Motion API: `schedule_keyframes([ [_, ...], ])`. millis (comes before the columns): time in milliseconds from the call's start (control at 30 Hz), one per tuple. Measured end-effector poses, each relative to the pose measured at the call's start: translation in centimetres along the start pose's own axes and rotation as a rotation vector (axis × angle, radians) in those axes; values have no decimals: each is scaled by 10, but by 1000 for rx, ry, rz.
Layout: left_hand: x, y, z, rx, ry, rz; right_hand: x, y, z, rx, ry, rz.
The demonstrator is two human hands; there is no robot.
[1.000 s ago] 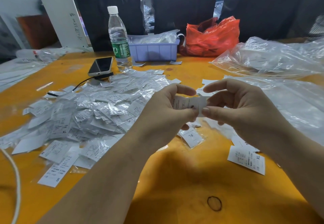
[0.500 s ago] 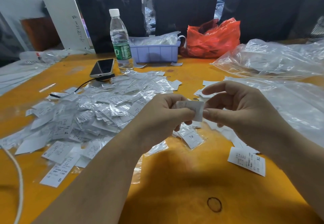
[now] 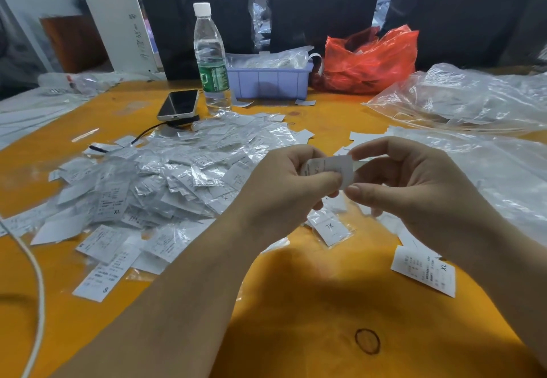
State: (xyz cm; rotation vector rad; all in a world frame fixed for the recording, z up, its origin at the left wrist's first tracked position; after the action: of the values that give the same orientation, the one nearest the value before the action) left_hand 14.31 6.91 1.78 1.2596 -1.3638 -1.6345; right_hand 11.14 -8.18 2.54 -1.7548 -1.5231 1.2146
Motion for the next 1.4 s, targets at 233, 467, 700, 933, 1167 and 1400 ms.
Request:
schedule_keyframes([
  [233, 4, -1, 2, -11, -19, -20, -7, -1, 0, 1, 59, -10],
  [467, -9, 0, 1, -20, 88, 35, -11, -4, 0, -8, 75, 9],
  [700, -4, 4, 2, -4, 23, 53, -10, -5, 0, -11, 69, 2],
  [933, 2, 5, 3, 2, -25, 38, -10, -2, 0, 7, 62, -27],
  [1167, 1, 3, 2, -10, -37, 33, -12, -3, -1, 2, 82, -2],
  [1400, 3, 3, 2, 6, -60, 12, -10, -5, 0, -4, 77, -10],
])
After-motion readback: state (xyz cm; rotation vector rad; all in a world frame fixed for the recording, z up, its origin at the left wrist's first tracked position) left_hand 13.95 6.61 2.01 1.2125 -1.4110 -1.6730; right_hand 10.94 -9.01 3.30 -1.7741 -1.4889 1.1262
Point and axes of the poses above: each hand's wrist, its own z-axis away from the middle knuckle, its own x-axis out of the palm, y = z × x, the point moved 6 cm from there along -z, towards the middle knuckle, and after that the axes turned 11 degrees about -x, right-handed, at the moved point
